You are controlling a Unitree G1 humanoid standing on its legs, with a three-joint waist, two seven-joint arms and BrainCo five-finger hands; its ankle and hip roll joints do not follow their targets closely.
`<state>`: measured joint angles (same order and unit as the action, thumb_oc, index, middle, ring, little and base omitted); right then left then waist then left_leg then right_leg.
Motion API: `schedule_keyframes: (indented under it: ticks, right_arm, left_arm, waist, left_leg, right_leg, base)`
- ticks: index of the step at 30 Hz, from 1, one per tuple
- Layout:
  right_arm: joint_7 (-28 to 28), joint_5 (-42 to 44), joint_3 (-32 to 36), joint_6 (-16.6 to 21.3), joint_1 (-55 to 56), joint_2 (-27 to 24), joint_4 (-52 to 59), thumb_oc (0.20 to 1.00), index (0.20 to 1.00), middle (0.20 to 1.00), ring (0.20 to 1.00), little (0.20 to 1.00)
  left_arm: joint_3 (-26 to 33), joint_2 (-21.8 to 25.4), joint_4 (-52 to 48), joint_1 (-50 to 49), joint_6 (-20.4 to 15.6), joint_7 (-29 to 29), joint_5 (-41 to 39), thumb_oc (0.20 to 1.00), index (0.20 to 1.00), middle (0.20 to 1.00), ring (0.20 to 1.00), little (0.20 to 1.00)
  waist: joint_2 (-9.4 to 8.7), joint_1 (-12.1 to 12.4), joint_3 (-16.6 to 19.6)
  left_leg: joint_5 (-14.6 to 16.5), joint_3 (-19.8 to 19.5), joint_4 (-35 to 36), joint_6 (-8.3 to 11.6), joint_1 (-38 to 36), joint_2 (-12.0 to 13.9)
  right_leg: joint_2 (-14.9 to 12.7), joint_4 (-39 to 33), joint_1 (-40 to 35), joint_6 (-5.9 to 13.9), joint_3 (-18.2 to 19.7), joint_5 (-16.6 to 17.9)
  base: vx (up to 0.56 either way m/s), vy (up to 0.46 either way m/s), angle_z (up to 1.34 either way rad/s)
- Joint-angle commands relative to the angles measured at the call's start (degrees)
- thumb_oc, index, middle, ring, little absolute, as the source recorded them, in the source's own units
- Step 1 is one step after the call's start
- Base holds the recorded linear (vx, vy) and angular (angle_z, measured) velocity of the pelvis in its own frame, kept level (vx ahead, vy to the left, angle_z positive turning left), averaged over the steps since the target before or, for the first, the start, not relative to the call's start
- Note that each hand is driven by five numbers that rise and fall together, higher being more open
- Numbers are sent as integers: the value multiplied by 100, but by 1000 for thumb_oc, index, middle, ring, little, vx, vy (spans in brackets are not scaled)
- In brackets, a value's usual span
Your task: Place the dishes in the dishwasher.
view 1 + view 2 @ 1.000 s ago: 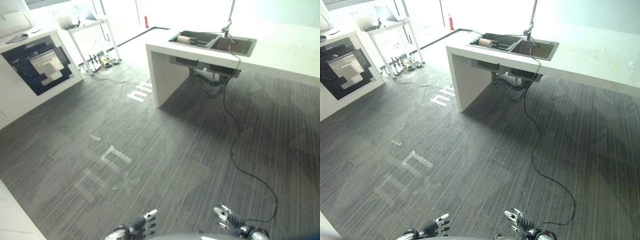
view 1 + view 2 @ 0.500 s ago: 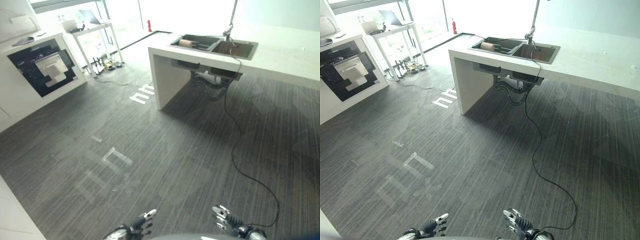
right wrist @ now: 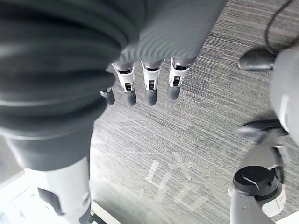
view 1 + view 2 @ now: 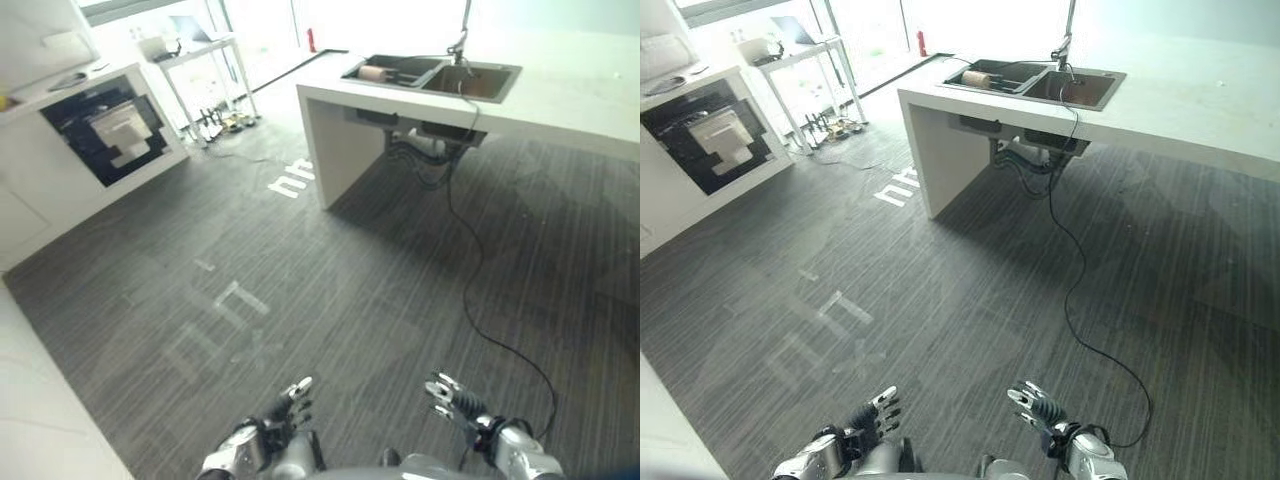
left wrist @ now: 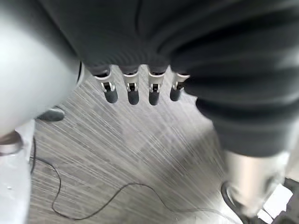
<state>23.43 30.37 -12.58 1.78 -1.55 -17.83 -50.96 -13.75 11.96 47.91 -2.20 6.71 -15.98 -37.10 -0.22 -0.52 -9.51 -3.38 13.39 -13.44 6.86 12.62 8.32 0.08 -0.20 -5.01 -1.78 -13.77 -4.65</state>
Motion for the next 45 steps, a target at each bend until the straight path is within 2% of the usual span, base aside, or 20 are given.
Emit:
schedule_keyframes:
  ticks: [1,3,5,6,12,14,17,20,22,23,24,27,31,32,36,38,39,42,44,45]
  right_arm:
    - [-71,139,-105,21,124,-170,757,1000,1000,1000,1000,1000]
    - [-124,166,-150,6,232,-216,947,1000,1000,1000,1000,1000]
    - [-192,189,-160,21,300,-219,1032,1000,1000,1000,1000,1000]
    - [-256,223,-169,36,303,-187,1012,1000,1000,1000,1000,1000]
    - [-361,365,0,155,430,-44,1022,1000,1000,1000,1000,1000]
    - [-520,480,90,150,532,50,1248,1000,1000,1000,1000,1000]
    - [-741,562,38,168,569,210,1532,1000,1000,1000,1000,1000]
    - [-797,590,-52,290,518,246,1457,1000,1000,1000,1000,1000]
    - [-790,650,-79,335,462,209,1419,1000,1000,1000,1000,1000]
    - [-775,719,-49,309,490,151,1471,1000,1000,1000,1000,1000]
    - [-694,778,63,296,649,58,1586,1000,1000,1000,1000,1000]
    - [-559,662,139,382,795,79,1634,1000,1000,1000,1000,1000]
    - [-608,795,171,474,692,65,1409,1000,1000,1000,1000,1000]
    - [-597,782,147,536,600,18,1328,1000,1000,1000,1000,1000]
    - [-540,590,187,421,555,-160,1317,1000,1000,1000,1000,1000]
    - [-507,538,269,435,611,-287,1306,1000,1000,1000,1000,1000]
    - [-485,612,297,467,601,-316,1252,1000,1000,1000,1000,1000]
    - [-507,589,295,384,450,-328,1215,1000,1000,1000,1000,1000]
    - [-513,566,254,335,406,-359,1197,1000,1000,1000,1000,1000]
    - [-502,537,236,253,407,-400,1210,1000,1000,1000,1000,1000]
  left_arm:
    - [-138,114,-337,111,-119,47,72,1000,1000,1000,1000,1000]
    - [-139,149,-432,69,-129,37,76,1000,1000,1000,1000,1000]
    - [-143,166,-441,61,-142,-11,135,1000,1000,1000,1000,1000]
    - [-129,167,-453,64,-161,-57,212,1000,1000,1000,1000,1000]
    - [-217,308,-582,11,-208,-222,475,1000,1000,1000,1000,1000]
    - [-315,410,-653,70,-170,-156,607,1000,1000,1000,1000,1000]
    - [-425,522,-701,183,-222,-24,505,1000,1000,1000,1000,1000]
    - [-469,620,-816,218,-180,156,336,1000,1000,1000,1000,1000]
    - [-469,658,-875,206,-194,187,293,1000,1000,1000,1000,1000]
    - [-464,668,-913,223,-167,184,305,1000,1000,1000,1000,1000]
    - [-430,660,-932,259,-130,146,449,1000,1000,1000,1000,1000]
    - [-397,688,-861,228,-252,52,573,1000,1000,1000,1000,1000]
    - [-493,589,-566,324,-388,-73,661,1000,1000,1000,1000,1000]
    - [-590,506,-560,330,-414,-140,684,1000,1000,1000,1000,1000]
    - [-683,366,-581,415,-460,-268,673,1000,1000,1000,1000,1000]
    - [-638,416,-793,446,-304,-434,605,1000,1000,1000,1000,1000]
    - [-639,423,-833,460,-287,-464,625,1000,1000,1000,1000,1000]
    - [-698,461,-988,429,-256,-444,606,1000,1000,1000,1000,1000]
    - [-690,487,-1060,383,-258,-449,555,1000,1000,1000,1000,1000]
    - [-700,518,-1189,323,-265,-387,486,1000,1000,1000,1000,1000]
  waist:
    - [109,34,-125]
    - [143,28,-152]
    - [117,-43,-152]
    - [139,-18,-132]
    - [117,74,-29]
    - [3,-21,8]
    - [-12,3,25]
    - [77,0,-18]
    - [96,-79,-85]
    - [80,-164,-124]
    - [-7,-349,-166]
    - [-96,-617,-233]
    - [-114,-666,-121]
    - [-115,-675,-37]
    - [-125,-658,94]
    - [-247,-559,38]
    - [-224,-501,-8]
    - [-172,-417,-3]
    - [-137,-348,7]
    - [-103,-258,-25]
  left_leg:
    - [-466,-89,446,-81,-351,256]
    - [-748,17,777,35,-283,541]
    - [-568,338,815,92,-395,631]
    - [-481,518,927,-21,-465,646]
    - [-52,462,879,-352,-570,280]
    - [226,422,974,-570,-720,-153]
    - [417,431,1102,-940,-804,-435]
    - [566,344,1279,-1068,-1118,-597]
    - [605,222,1331,-1012,-1339,-660]
    - [646,101,1342,-928,-1490,-706]
    - [823,-12,1297,-771,-1760,-760]
    - [1367,-92,1227,-886,-2142,-912]
    - [1603,-194,779,-855,-2187,-1014]
    - [1732,-111,432,-777,-2207,-1039]
    - [1134,-149,-1237,-400,-1734,-983]
    - [916,-188,-2202,-360,-972,-798]
    - [1007,-221,-2124,-397,-858,-738]
    - [1045,-283,-516,-490,-1195,-588]
    - [740,-516,265,-340,-1150,-426]
    - [394,-775,667,-169,-950,-157]
  right_leg:
    - [-82,142,-512,360,94,-323]
    - [-138,211,-567,386,10,-385]
    - [-261,401,-622,438,-195,-563]
    - [-297,569,-574,451,-281,-603]
    - [-257,1500,-721,559,-142,-1289]
    - [-440,2772,-415,961,4,-1023]
    - [-515,4154,130,1494,80,132]
    - [-717,4787,810,1498,16,397]
    - [-584,4159,1077,1330,-152,132]
    - [-536,3340,1137,1160,-245,41]
    - [-689,1519,1140,1002,-444,229]
    - [-1071,1169,1759,1300,-18,1046]
    - [-863,913,1508,1155,-39,743]
    - [-729,871,1348,978,-142,607]
    - [-458,532,910,562,-175,361]
    - [-475,373,607,412,-183,286]
    - [-424,349,502,403,-156,250]
    - [-297,246,318,491,101,139]
    - [-234,94,183,546,339,93]
    - [-235,-45,38,595,535,55]
  base:
    - [339,197,-31]
    - [403,221,-24]
    - [364,210,-1]
    - [252,199,13]
    - [330,203,-2]
    - [319,248,-2]
    - [184,176,9]
    - [186,84,6]
    - [275,-71,2]
    - [484,-282,24]
    - [477,-291,46]
    - [389,-214,46]
    - [345,-249,52]
    - [372,-246,64]
    - [295,-213,9]
    - [193,-159,-26]
    - [238,-70,-8]
    - [221,109,-39]
    - [213,211,-70]
    - [173,172,-50]
